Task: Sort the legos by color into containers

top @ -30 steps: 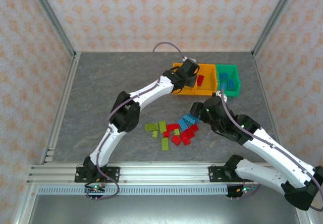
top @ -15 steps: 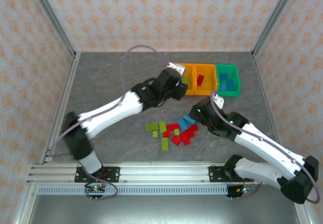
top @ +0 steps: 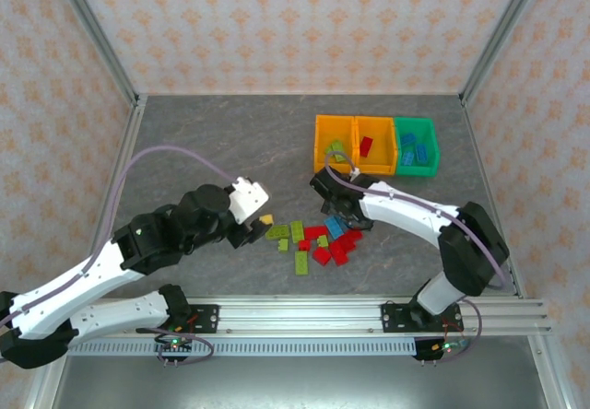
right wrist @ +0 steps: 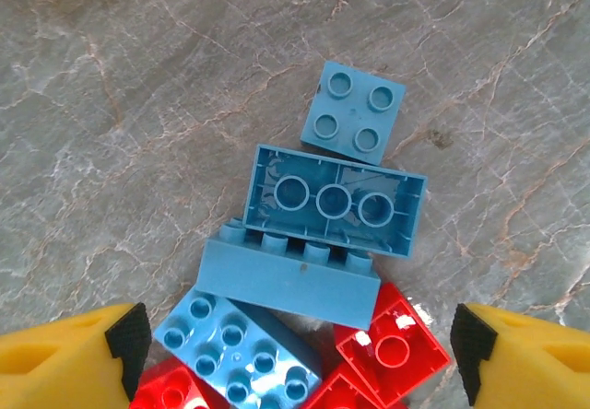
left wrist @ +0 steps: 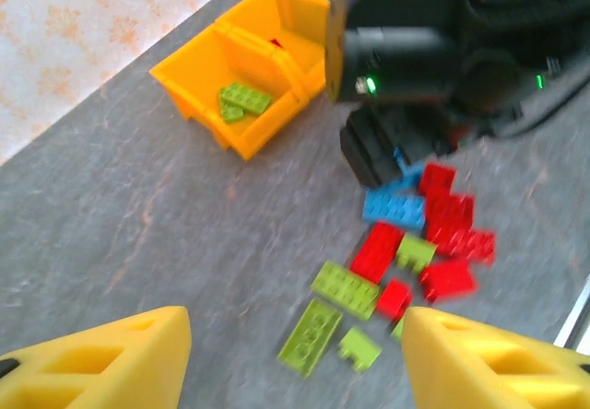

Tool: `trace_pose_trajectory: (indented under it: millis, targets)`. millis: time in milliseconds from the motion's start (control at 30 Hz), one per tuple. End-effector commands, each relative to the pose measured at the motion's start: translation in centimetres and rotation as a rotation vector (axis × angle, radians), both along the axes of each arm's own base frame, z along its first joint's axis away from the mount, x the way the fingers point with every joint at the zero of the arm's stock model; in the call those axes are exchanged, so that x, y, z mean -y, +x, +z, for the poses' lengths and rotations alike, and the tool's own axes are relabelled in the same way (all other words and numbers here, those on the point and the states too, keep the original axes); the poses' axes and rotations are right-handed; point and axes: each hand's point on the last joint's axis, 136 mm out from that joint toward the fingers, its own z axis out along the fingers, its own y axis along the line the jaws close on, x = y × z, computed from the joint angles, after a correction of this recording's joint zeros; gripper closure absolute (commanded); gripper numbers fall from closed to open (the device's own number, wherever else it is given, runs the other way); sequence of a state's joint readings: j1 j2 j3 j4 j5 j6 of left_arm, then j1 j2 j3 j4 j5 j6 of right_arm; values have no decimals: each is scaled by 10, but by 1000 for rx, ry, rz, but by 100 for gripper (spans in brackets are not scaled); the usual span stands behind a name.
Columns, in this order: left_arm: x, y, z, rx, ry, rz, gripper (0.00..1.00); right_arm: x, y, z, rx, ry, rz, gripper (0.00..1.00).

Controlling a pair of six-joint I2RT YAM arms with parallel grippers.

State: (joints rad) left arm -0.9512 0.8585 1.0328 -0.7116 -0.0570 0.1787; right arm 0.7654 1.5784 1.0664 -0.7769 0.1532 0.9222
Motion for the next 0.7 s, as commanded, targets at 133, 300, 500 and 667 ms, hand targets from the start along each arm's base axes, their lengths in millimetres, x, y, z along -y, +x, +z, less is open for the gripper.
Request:
trace_pose_trajectory:
  millis: [133, 300, 500, 667]
  targets:
    - [-8, -10, -53, -27, 253, -136, 7, -23, 13, -16, -17, 58, -21, 13]
    - [-14, -16, -86, -82, 325, -150, 0, -19, 18, -25, -36, 12, -25, 16]
    - [-10, -18, -86, -87, 313, -170, 0, -19, 18, -33, -53, 20, -41, 13]
    - [-11, -18, -86, -82, 308, -169, 0, -16, 12, -31, -67, 36, -55, 12]
